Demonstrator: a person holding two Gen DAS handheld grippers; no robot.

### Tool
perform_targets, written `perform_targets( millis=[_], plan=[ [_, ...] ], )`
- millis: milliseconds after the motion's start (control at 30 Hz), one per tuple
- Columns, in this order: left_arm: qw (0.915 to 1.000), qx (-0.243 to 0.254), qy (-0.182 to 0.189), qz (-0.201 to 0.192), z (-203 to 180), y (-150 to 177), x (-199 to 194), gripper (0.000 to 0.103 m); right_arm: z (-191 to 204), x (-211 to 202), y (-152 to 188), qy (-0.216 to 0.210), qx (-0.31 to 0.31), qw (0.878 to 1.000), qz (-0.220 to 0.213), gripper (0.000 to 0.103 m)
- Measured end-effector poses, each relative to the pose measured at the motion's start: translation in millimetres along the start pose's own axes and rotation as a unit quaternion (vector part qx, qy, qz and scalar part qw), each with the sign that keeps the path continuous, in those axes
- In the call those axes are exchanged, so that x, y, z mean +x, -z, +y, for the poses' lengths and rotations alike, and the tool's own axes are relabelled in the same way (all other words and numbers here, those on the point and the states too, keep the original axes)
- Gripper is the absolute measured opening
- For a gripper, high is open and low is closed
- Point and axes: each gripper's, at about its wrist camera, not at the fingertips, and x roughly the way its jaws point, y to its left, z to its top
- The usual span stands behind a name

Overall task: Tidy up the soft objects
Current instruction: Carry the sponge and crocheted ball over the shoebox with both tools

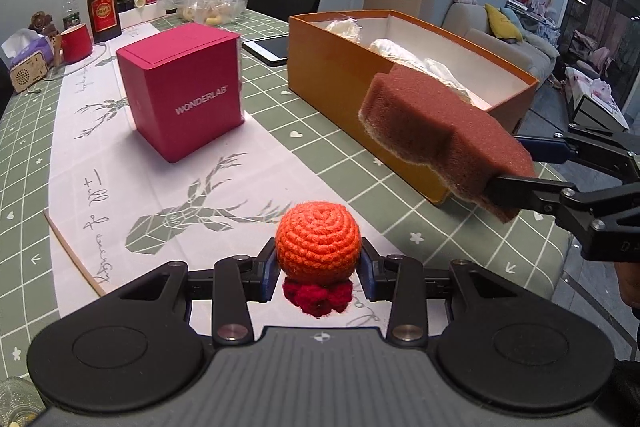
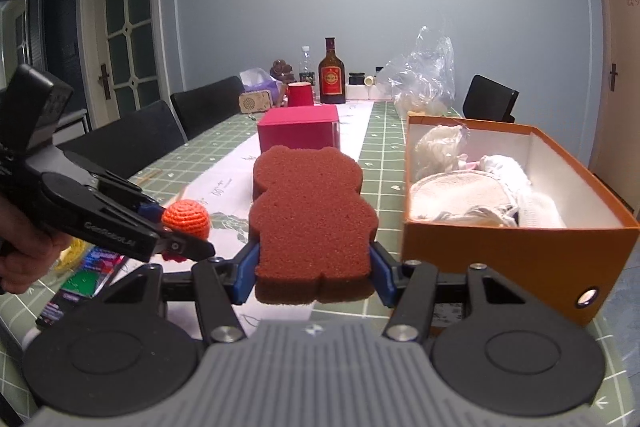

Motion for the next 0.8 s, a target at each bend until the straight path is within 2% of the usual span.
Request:
perform_targets(
  millis=[133,467,667,800],
  plan=[
    [1.0000,-0.004,0.008,0.001,-8.7,0.5,-2.1,0.044,-7.5,-3.0,1.0,0.007,0.012,1.000,0.015,0.057],
    [1.0000,-0.001,-0.008,-0.006,-16.9,-9.6,-6.4,0.044,-25.4,-17.8,4.2,0.002,0.031,1.000,0.002,0.057],
    [0.9997,0.016,-0.017,-0.012,-29.1,-27.1,-7.2,0.044,-43.1,-31.9,0.1,-0.026,0.066,0.997,-0.013,0.057],
    [0.9993,0.023,-0.003,-0.029,-38.9,-44.9,-9.8,0.044,-47.3,-44.9,-7.7,-0.039,0.075,0.996,-0.028,0.057]
  ],
)
